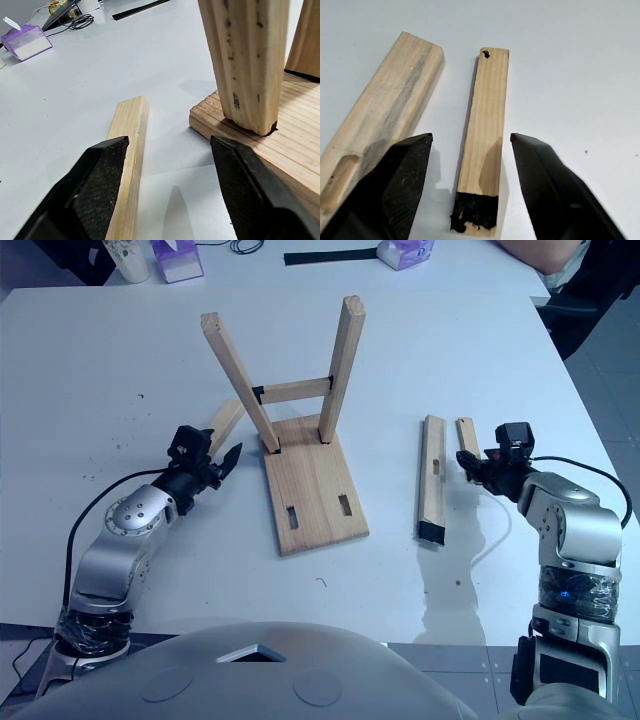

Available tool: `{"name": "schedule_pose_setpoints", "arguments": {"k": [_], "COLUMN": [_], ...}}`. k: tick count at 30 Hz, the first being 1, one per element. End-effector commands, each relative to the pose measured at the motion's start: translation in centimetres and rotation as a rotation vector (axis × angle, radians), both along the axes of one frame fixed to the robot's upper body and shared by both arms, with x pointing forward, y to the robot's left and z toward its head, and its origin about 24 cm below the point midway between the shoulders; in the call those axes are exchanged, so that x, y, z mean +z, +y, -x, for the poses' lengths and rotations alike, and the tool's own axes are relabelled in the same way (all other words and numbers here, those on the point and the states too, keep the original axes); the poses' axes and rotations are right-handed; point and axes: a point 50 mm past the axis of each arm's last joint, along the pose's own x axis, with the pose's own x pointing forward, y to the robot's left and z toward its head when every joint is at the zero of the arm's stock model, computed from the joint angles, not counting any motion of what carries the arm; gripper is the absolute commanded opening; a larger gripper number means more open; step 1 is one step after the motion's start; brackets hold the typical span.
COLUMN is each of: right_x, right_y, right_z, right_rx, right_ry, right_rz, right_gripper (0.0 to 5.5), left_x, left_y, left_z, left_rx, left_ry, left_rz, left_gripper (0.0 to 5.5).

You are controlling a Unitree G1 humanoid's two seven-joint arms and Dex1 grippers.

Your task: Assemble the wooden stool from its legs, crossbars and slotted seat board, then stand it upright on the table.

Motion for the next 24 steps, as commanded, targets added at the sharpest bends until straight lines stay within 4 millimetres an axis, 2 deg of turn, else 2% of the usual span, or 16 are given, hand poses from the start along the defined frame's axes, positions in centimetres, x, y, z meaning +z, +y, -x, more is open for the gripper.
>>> {"name": "schedule_pose_setpoints", "arguments": {"k": [1,7,15,24], "right_x": [-0.8,-1.4,-4.6,-5.1], "right_y": [-0.5,-0.8,-0.4,-0.6], "right_z": [0.4,0.5,2.1,2.3], "right_rx": [-0.03,-0.047,-0.072,-0.1], "right_ry": [-0.014,-0.022,0.082,0.082], "right_rz": [0.025,0.032,-0.047,-0.072], "right_gripper": [2.89,2.89,2.89,1.6], "left_x": [0.5,0.5,0.9,1.8], "left_y": [-0.1,-0.2,-0.5,0.3], "left_z": [-0.3,-0.4,-0.9,-1.6], "left_rx": [-0.024,-0.031,-0.06,-0.039], "left_ry": [-0.009,-0.008,-0.014,-0.037], "left_rz": [-0.007,-0.004,-0.005,0.005], "left_gripper": [3.04,3.04,3.04,3.04]}}
